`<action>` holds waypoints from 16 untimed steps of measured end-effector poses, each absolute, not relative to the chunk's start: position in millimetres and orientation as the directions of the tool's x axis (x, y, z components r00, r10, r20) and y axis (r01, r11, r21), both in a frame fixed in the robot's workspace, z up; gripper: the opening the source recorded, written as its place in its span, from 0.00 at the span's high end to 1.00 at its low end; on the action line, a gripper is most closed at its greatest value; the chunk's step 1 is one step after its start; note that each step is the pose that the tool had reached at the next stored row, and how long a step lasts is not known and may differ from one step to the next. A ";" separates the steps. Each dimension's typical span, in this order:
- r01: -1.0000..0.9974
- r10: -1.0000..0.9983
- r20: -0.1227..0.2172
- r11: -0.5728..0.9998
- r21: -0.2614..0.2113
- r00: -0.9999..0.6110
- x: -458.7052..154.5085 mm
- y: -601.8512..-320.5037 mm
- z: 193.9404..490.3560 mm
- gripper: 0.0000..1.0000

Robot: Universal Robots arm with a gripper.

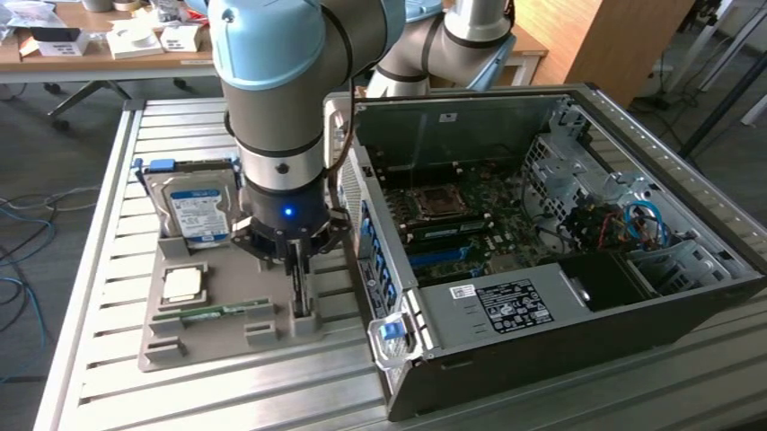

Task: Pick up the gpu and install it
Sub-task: 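Pick up the gpu and move the gpu toward the slot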

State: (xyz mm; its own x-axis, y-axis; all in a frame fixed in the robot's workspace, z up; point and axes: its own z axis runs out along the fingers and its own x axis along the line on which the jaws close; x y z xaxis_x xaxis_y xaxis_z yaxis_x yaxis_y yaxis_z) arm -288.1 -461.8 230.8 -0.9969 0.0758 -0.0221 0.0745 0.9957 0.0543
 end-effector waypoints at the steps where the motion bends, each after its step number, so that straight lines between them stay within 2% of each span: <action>1: 0.075 0.076 -0.022 0.996 0.054 -0.997 -288.1 -461.8 230.8 0.73; 16: 0.075 0.076 -0.022 0.996 0.054 -0.997 -288.1 -461.8 230.8 0.73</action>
State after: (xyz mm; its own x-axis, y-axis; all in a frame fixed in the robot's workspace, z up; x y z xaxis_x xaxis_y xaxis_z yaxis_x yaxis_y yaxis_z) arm -288.1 -461.8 230.8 -0.9969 0.0758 -0.0220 0.0745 0.9957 0.0543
